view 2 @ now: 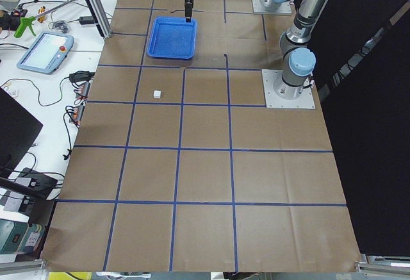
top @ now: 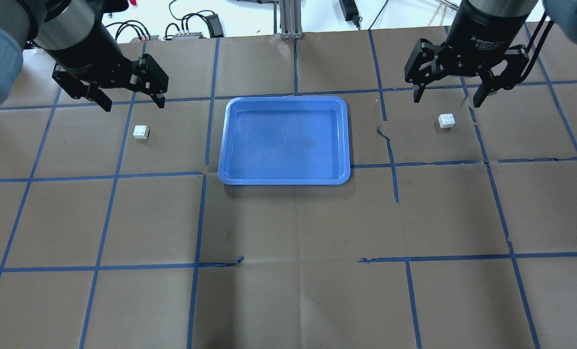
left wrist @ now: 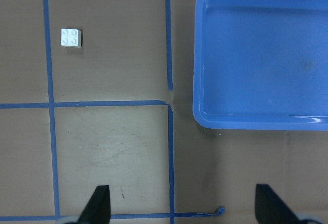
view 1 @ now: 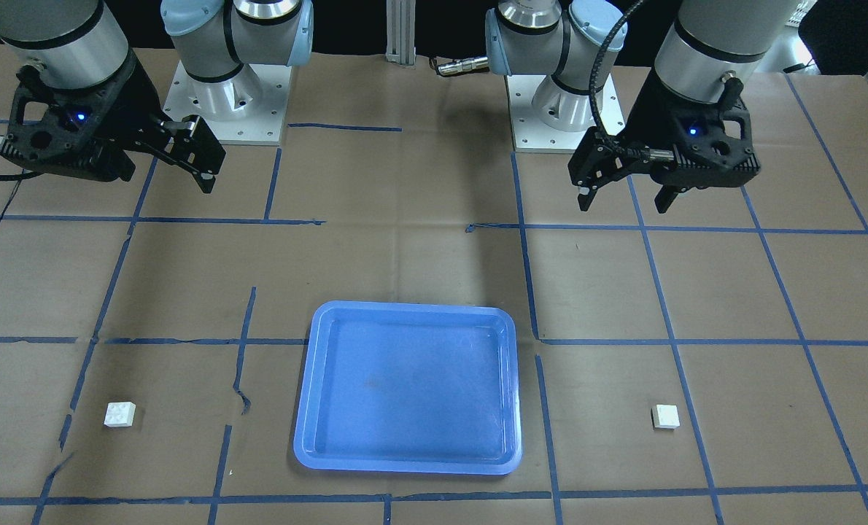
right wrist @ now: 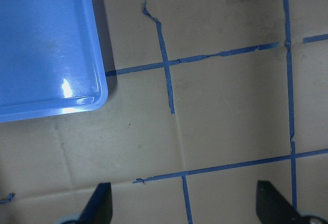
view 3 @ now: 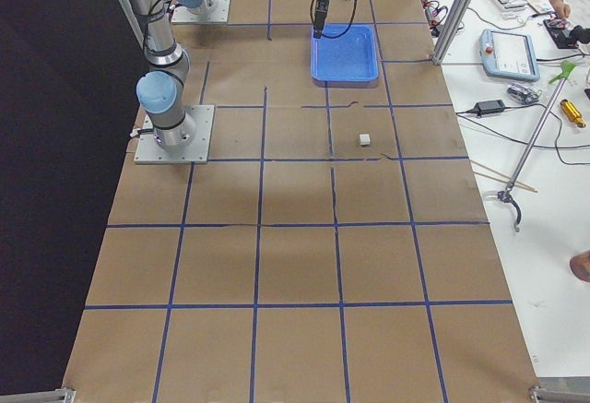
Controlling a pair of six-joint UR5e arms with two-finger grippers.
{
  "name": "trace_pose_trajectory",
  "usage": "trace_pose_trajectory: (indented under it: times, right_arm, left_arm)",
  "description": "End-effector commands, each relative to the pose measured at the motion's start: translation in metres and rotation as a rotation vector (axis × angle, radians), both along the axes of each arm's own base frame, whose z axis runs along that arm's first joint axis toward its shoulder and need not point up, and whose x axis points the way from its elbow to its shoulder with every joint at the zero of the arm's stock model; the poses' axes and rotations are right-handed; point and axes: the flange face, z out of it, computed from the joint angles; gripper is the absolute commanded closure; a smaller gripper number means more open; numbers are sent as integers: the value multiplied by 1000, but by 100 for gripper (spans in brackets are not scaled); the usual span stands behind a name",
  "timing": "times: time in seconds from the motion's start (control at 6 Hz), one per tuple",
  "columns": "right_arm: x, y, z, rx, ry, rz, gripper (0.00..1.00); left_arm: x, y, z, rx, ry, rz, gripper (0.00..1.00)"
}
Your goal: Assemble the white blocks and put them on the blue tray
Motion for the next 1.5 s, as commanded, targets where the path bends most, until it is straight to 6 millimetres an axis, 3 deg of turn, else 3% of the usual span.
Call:
trace_pose_trajectory:
  times: [0.0, 0.17, 0.33, 0.5, 0.67, 1.0, 1.17, 1.33]
  right_arm:
    - [0, -2, -3, 3, 2, -1, 0]
    - [-3, -4, -5, 6, 1, -3, 0]
    - [-7, -6, -4, 1, -3, 50, 0]
    - [-24, -10, -6, 3, -7, 75, 0]
    - [-63, -16, -6, 1, -18, 115, 0]
    - [-137, -28, -16, 3, -55, 421, 0]
    - [-158, -37, -13, -58, -29, 644, 0]
    - [-165, -47, -20, -73, -24, 848, 0]
  left_arm:
    - [43, -85, -73, -61, -21, -39, 1]
    - [77, -126, -129, -59, -44, 7, 1]
    - [89, -163, -178, -28, -44, 17, 1]
    - [97, -198, -218, -21, -48, 9, 1]
    - [101, -212, -242, -6, -54, -3, 1]
    - [131, -215, -284, 0, -60, -85, 1]
    - [142, -203, -301, 34, -50, -96, 1]
    - [138, -190, -318, 69, -39, -101, 1]
